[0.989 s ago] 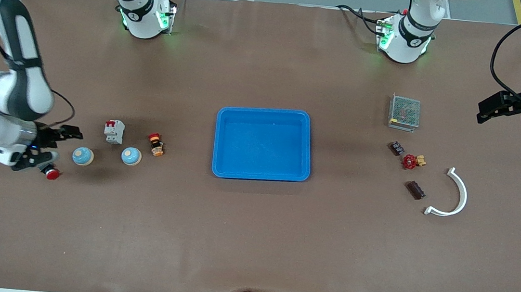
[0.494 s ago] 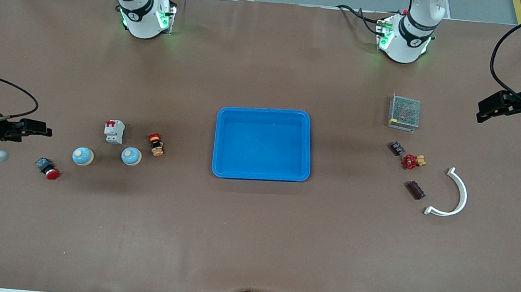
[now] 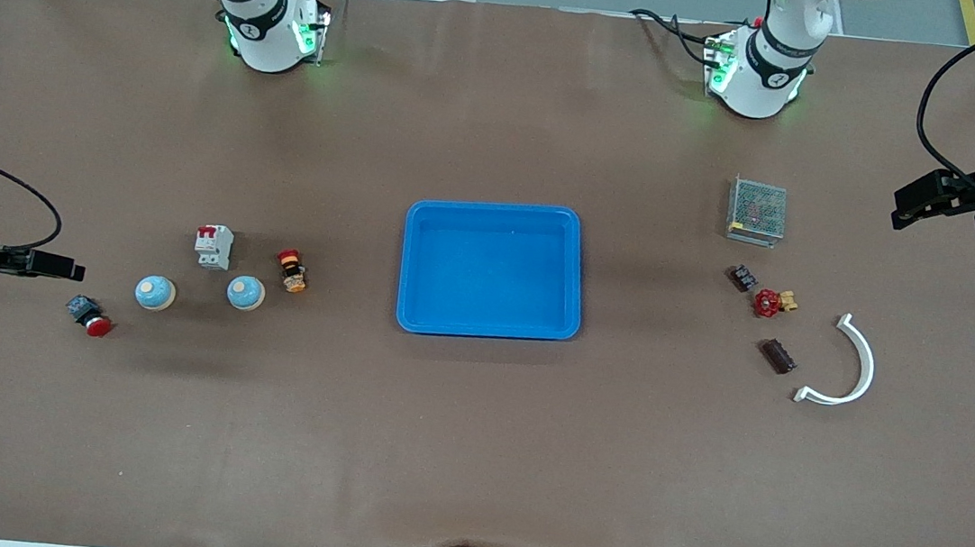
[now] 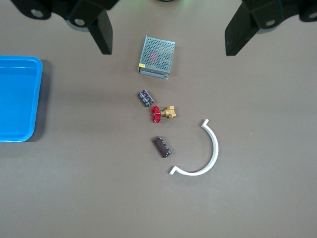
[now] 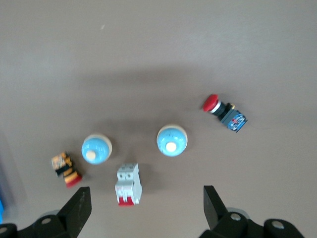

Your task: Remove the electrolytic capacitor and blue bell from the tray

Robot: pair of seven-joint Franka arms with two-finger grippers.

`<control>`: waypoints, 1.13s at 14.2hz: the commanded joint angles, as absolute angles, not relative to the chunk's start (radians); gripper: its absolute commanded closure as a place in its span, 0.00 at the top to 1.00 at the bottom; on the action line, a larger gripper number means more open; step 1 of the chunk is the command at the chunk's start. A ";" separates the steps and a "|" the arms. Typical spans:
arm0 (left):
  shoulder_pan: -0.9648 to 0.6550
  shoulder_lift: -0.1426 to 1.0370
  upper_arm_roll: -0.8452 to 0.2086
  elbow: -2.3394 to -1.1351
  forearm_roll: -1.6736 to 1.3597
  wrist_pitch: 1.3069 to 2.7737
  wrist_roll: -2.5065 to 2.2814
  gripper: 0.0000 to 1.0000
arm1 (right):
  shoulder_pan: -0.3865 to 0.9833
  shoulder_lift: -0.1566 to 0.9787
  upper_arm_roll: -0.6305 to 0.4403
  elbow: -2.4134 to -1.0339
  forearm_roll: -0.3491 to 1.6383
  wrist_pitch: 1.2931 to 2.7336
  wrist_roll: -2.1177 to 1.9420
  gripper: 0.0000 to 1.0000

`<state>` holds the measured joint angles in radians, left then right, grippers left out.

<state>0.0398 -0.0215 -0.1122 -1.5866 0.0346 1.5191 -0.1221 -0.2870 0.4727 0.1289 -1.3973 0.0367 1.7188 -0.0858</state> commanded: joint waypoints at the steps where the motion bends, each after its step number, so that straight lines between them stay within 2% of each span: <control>1: 0.037 -0.037 -0.121 -1.589 0.015 1.506 -0.135 1.00 | -0.270 0.483 0.133 -1.359 0.016 1.727 0.047 1.00; 6: 0.040 -0.038 -0.121 -1.591 0.014 1.506 -0.132 1.00 | -0.226 0.476 0.140 -1.358 -0.018 1.723 0.063 1.00; 14: 0.041 -0.046 -0.121 -1.598 0.014 1.506 -0.117 1.00 | -0.221 0.341 0.141 -1.397 -0.012 1.643 0.086 1.00; 16: 0.041 -0.046 -0.121 -1.598 0.014 1.506 -0.117 1.00 | -0.167 0.286 0.105 -1.431 -0.014 1.637 0.086 1.00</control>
<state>0.0396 -0.0266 -0.1226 -1.5875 0.0346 1.5177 -0.1221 -0.2089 0.3627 0.1325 -1.3652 -0.0019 1.6371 0.0728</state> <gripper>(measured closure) 0.000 0.000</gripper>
